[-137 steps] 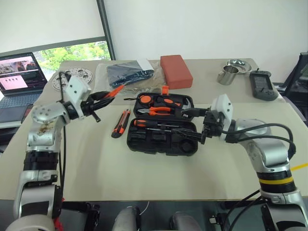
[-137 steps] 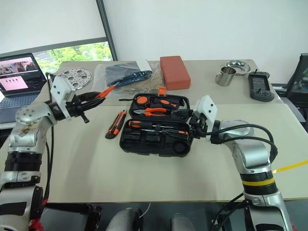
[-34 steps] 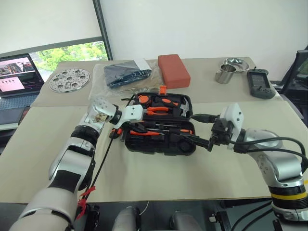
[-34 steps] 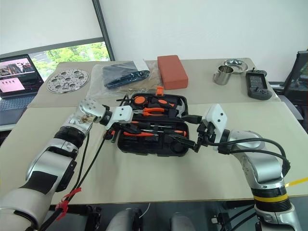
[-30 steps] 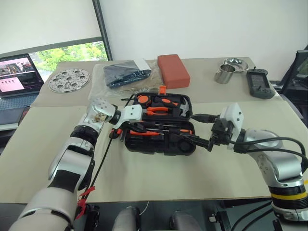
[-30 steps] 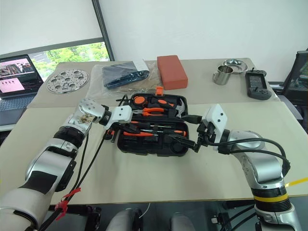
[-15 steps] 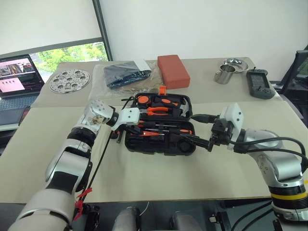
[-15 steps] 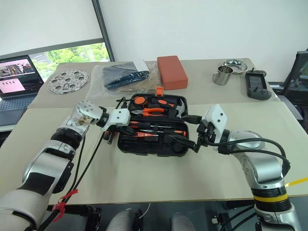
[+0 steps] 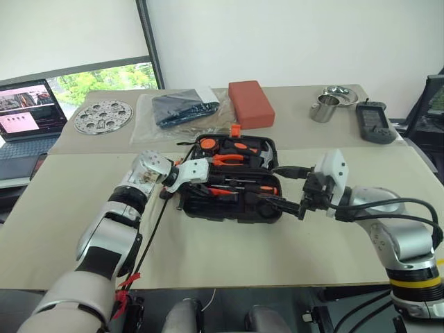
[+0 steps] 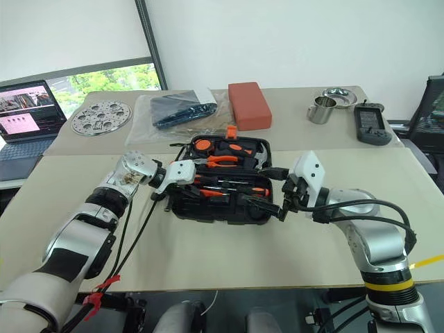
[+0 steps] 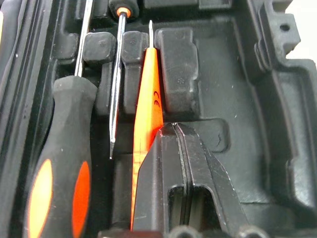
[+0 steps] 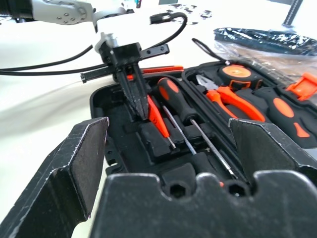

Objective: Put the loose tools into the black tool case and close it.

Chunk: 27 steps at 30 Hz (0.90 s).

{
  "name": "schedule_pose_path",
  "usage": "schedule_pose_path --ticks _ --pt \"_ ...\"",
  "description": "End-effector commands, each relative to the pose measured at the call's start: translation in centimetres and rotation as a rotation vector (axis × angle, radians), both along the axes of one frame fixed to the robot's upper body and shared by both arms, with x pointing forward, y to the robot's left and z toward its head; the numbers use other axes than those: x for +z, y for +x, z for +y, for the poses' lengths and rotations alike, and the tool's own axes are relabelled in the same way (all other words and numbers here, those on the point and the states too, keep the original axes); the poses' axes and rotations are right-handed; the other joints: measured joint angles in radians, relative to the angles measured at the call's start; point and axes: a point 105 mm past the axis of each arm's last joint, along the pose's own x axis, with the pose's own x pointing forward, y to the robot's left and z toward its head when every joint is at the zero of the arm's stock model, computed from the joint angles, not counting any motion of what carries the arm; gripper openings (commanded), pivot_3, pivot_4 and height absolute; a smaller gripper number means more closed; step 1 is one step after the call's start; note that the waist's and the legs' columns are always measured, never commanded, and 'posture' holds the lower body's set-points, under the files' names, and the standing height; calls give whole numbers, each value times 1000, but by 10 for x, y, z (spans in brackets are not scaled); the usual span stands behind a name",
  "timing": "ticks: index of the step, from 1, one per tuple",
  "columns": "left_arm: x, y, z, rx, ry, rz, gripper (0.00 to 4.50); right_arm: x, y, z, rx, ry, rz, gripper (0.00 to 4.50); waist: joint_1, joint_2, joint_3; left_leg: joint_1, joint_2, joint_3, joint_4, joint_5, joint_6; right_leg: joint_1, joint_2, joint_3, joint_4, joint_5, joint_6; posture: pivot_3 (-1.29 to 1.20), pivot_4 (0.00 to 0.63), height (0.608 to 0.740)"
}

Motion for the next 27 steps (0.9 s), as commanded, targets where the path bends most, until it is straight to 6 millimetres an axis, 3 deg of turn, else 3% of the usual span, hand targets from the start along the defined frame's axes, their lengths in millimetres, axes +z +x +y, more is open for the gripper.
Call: schedule_pose_path --ticks 1,5,13,27 --pt "35 0 -2 -37 -131 4 34 11 0 1 9 7 -37 4500 0 0 0 -2 0 0 0 0 0 -2 0 0 0 0 0 0 150 740" --pt "47 4 1 -12 -187 -6 34 10 1 2 10 7 -36 4500 0 0 0 -3 0 0 0 0 -1 -3 0 -1 0 0 0 0 150 740" --pt "23 6 11 29 -70 -42 34 11 2 2 13 5 -38 4500 1 0 0 -2 0 0 0 0 0 -2 0 0 0 0 0 0 150 740" --pt "7 9 14 58 -4 -65 34 11 1 0 5 1 -38 4500 1 0 0 -2 0 0 0 0 0 -2 0 0 0 0 0 0 150 740"
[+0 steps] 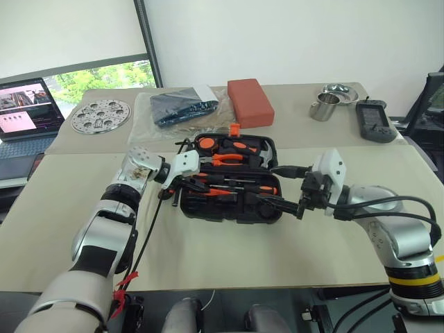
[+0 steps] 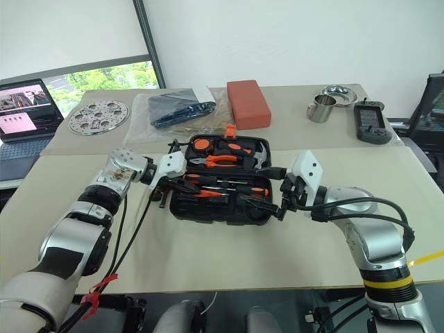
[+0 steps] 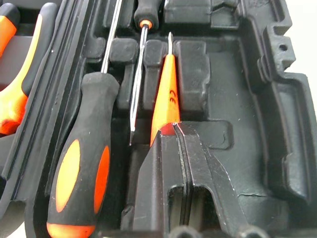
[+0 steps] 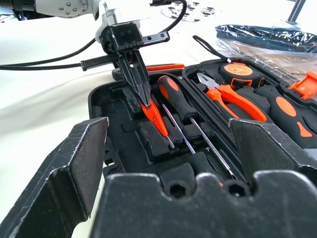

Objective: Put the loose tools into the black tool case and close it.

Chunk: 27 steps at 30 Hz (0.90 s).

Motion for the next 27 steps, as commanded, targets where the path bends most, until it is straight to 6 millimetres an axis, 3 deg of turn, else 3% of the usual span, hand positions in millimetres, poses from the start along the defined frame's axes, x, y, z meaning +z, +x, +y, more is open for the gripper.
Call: schedule_pose_path --ticks 1,17,23,27 --pt "-2 4 1 25 23 -35 34 9 -1 -2 -2 6 -35 4500 0 0 0 0 0 0 0 0 0 0 0 0 0 0 0 0 150 740" --pt "-11 5 2 62 5 1 34 10 -2 1 6 7 -35 4500 2 0 0 1 0 -1 2 0 0 2 0 -1 1 0 0 0 150 740" --pt "42 12 -8 68 -246 -78 34 10 0 1 7 7 -37 4500 1 0 0 0 0 -1 2 0 0 1 0 -1 1 0 0 0 150 740" --pt "70 18 5 189 -381 -141 34 10 2 1 7 12 -38 4500 0 0 0 -1 0 -1 1 0 0 0 0 -1 1 0 0 0 150 740"
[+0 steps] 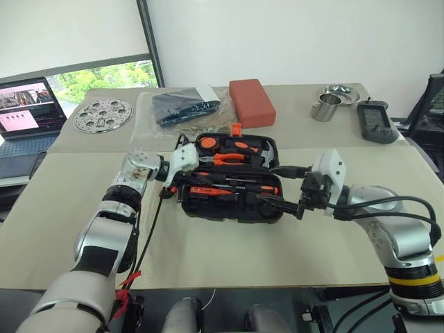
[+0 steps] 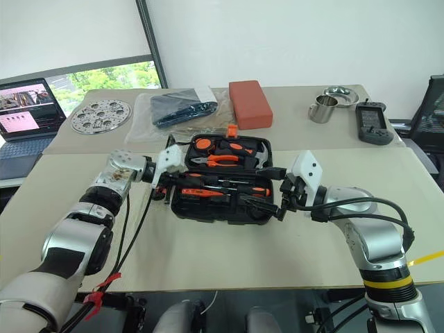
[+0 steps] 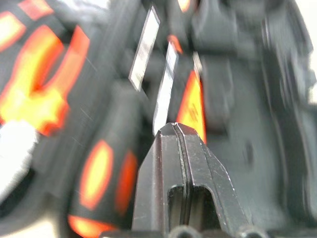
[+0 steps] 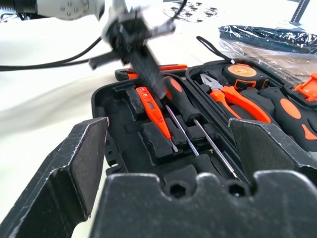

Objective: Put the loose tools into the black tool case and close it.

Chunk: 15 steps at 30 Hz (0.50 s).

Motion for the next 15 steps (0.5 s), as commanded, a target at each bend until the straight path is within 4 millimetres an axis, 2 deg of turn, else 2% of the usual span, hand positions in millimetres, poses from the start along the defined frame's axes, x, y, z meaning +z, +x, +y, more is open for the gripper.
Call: schedule_pose_path --ticks 1,2,5,10,12,14,15 --pt "35 6 19 145 -151 -78 34 10 2 1 8 13 -39 4500 -3 0 0 0 0 0 0 0 0 0 0 0 0 0 0 0 150 740" --pt "38 6 26 189 -169 -86 34 10 2 2 11 15 -39 4500 -6 0 0 1 1 0 0 0 0 0 0 0 0 0 0 0 150 740" --pt "40 2 51 340 -189 -108 762 10 2 6 28 20 -36 4500 -10 0 0 2 2 0 -1 1 -1 0 1 1 0 0 0 0 150 740" --pt "33 -10 92 589 -172 -79 2559 10 4 13 69 19 -37 4500 -5 0 0 2 6 0 -1 1 -2 0 2 1 0 0 0 0 150 740" --pt "23 -15 102 678 -131 -64 3236 12 6 16 83 19 -42 4500 0 0 0 2 6 1 0 1 -2 0 2 1 0 0 0 0 150 740" --pt "16 -19 105 723 -109 -46 3951 13 7 18 89 20 -45 4500 6 0 0 2 6 0 0 0 -1 1 1 0 0 0 0 0 150 740" --pt "7 -21 105 760 -81 -40 4304 13 8 19 96 22 -47 4500 10 0 0 2 5 0 0 0 -1 1 0 0 0 0 0 0 150 740"
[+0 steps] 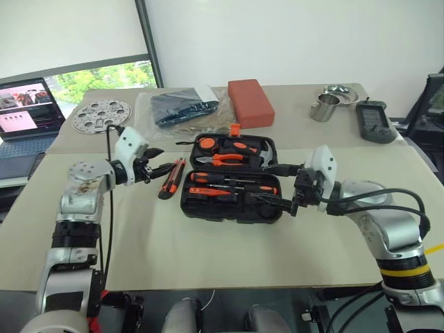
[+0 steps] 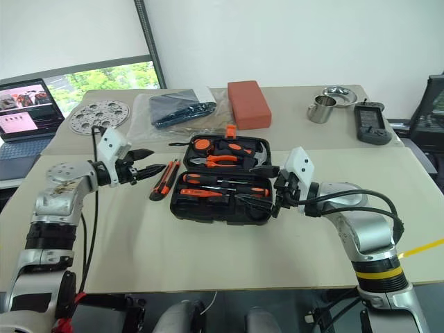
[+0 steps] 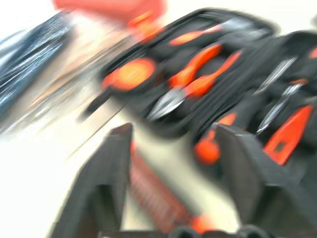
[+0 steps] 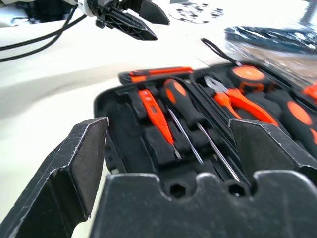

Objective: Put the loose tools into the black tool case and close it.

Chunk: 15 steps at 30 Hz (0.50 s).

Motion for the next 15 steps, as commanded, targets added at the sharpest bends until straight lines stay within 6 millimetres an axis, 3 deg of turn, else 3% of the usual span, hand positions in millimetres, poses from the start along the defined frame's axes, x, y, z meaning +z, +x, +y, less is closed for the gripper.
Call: schedule_pose_path --ticks 1,5,10,15 --pt "-11 -8 -2 98 50 6 4407 11 0 7 34 9 -58 4500 5 0 0 0 0 0 0 0 0 0 0 0 0 0 0 0 150 740" --pt "-33 -9 -12 201 37 42 4407 12 1 13 58 12 -59 4500 9 0 0 0 -1 0 0 0 1 1 -1 0 0 0 0 0 150 740" --pt "-45 -3 -12 340 19 58 4407 13 2 13 61 10 -63 4500 14 0 0 0 -1 0 0 0 1 0 0 1 0 0 0 0 150 740" --pt "-54 4 -30 352 5 75 4407 11 2 12 56 8 -62 4500 14 0 0 0 -1 0 -1 0 0 0 0 1 0 0 0 0 150 740"
